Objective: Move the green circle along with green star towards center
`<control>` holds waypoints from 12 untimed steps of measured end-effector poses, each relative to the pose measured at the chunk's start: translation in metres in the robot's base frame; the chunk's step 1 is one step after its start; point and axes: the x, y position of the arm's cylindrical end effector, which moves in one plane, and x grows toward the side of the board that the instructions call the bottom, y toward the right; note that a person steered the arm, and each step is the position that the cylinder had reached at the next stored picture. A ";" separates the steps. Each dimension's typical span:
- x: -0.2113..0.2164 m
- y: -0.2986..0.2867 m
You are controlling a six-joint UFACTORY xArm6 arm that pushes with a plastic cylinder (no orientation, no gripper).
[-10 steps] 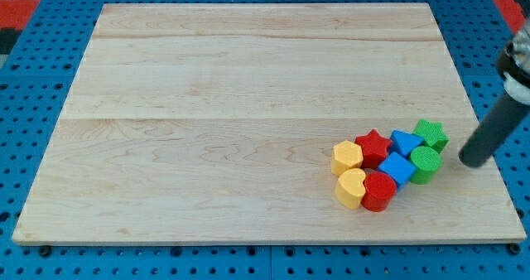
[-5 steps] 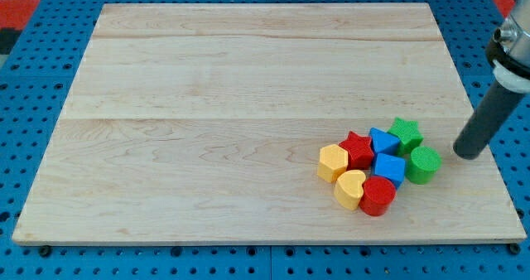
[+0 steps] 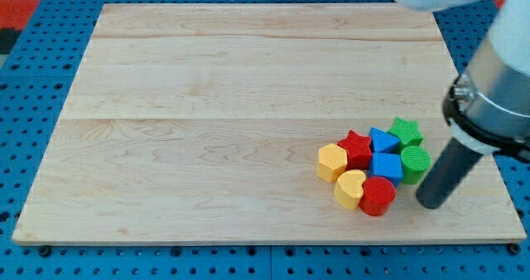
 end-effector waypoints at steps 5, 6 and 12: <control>-0.056 0.010; -0.056 0.031; -0.109 -0.014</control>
